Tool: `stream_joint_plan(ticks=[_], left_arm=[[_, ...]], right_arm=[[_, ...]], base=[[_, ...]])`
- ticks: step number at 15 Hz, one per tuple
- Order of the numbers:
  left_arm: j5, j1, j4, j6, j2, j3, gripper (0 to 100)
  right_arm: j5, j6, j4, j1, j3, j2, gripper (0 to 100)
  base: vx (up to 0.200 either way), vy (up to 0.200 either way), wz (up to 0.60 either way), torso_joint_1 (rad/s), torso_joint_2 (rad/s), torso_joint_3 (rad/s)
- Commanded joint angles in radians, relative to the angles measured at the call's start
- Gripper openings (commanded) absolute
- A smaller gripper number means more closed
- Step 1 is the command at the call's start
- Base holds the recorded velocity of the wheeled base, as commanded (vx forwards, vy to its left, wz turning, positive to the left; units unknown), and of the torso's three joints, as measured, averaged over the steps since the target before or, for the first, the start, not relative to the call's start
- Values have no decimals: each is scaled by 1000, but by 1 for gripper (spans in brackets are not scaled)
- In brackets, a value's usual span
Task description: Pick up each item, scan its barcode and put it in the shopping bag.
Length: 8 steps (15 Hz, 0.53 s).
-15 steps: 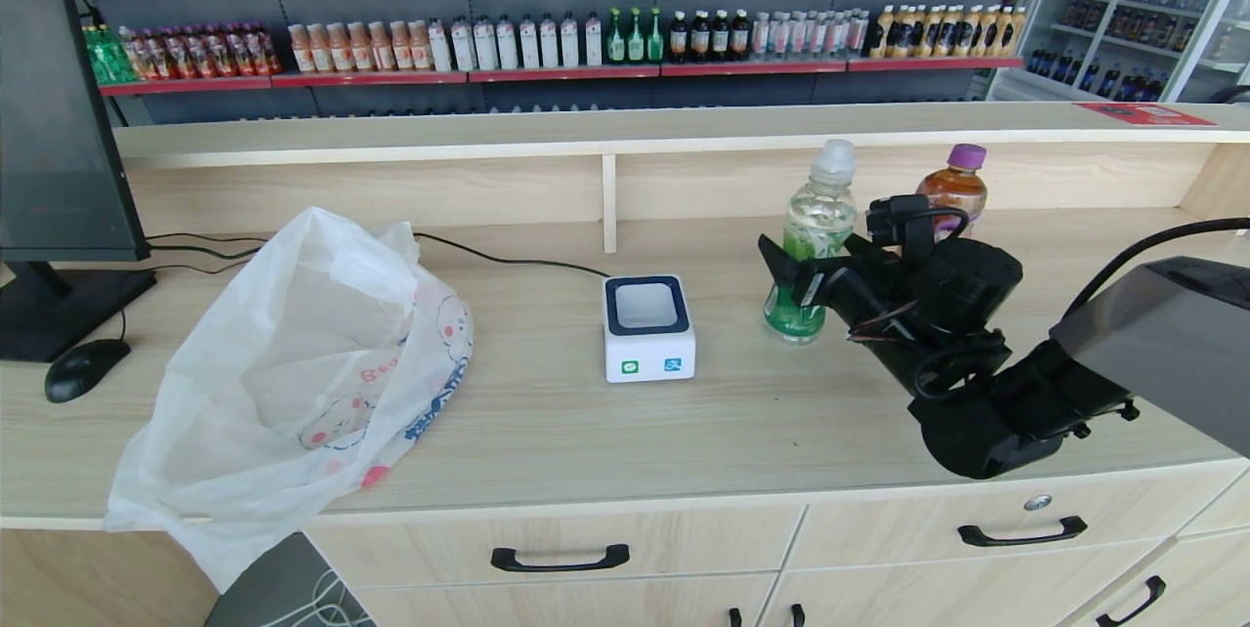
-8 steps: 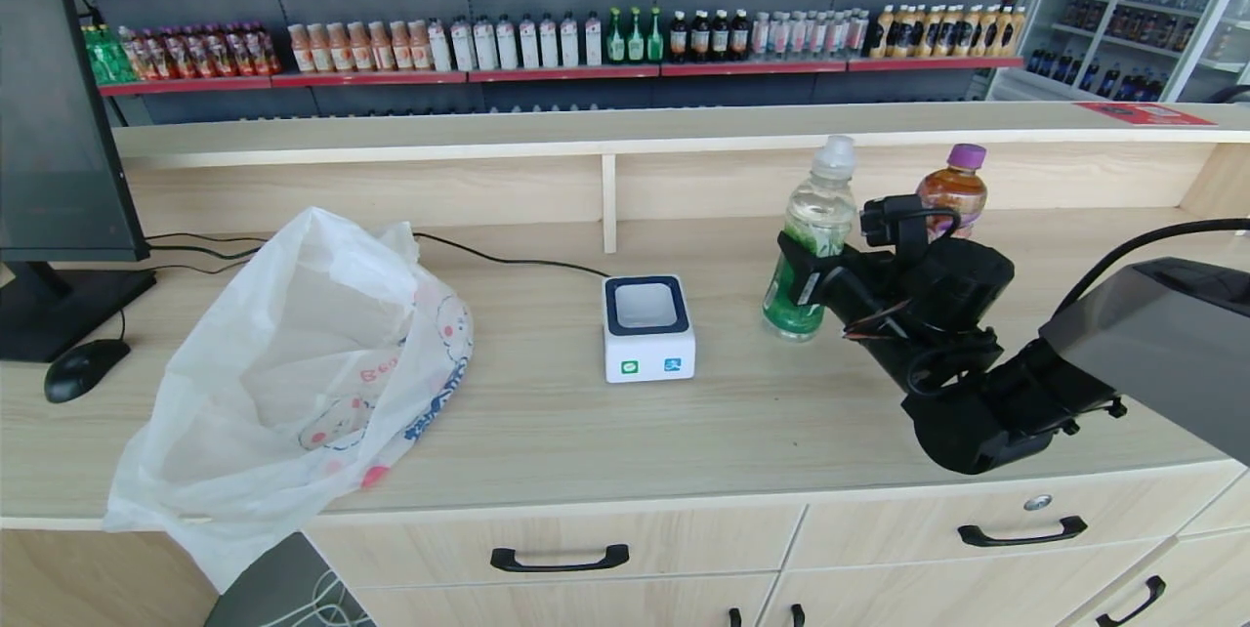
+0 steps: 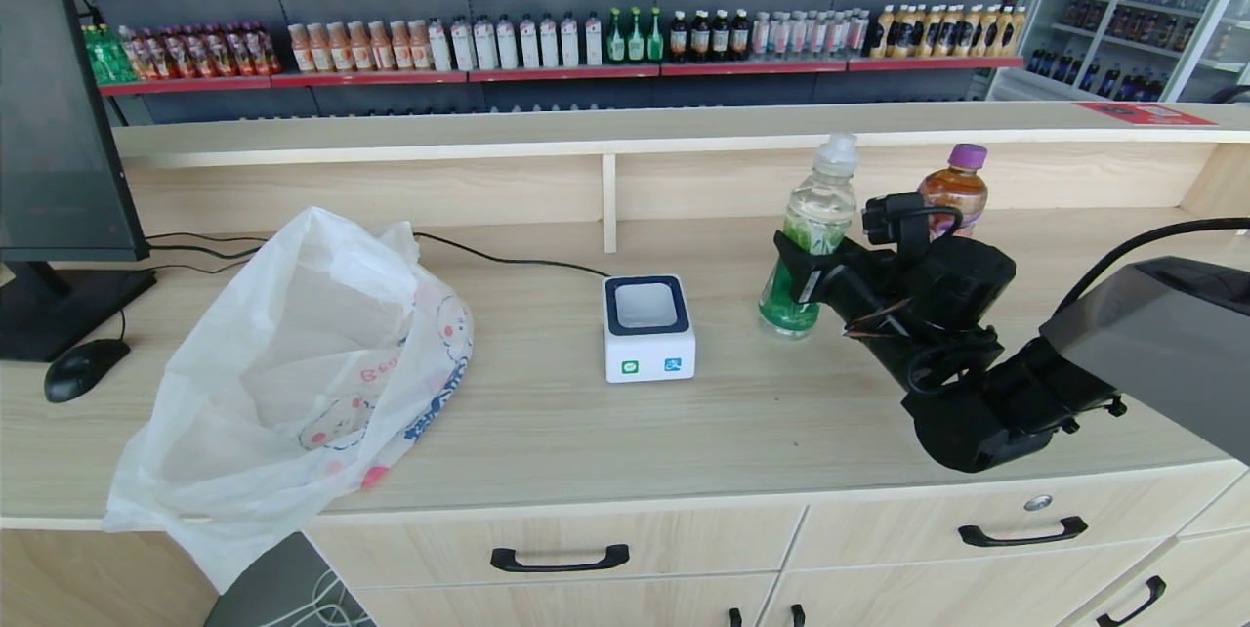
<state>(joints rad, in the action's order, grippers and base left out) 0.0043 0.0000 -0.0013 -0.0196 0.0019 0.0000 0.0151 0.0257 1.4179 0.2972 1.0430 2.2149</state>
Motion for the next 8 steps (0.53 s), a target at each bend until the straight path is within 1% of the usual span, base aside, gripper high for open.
stream_joint_plan(ticks=[1,8], left_arm=[[0,0,0,0,1,0,100],[0,0,0,0,0,0,100]], right_arm=[[0,0,4,0,2,-17,0],[-1,0,10,2,-6,-92,0]], base=[[0,0,0,0,0,0],[0,0,0,0,0,0]])
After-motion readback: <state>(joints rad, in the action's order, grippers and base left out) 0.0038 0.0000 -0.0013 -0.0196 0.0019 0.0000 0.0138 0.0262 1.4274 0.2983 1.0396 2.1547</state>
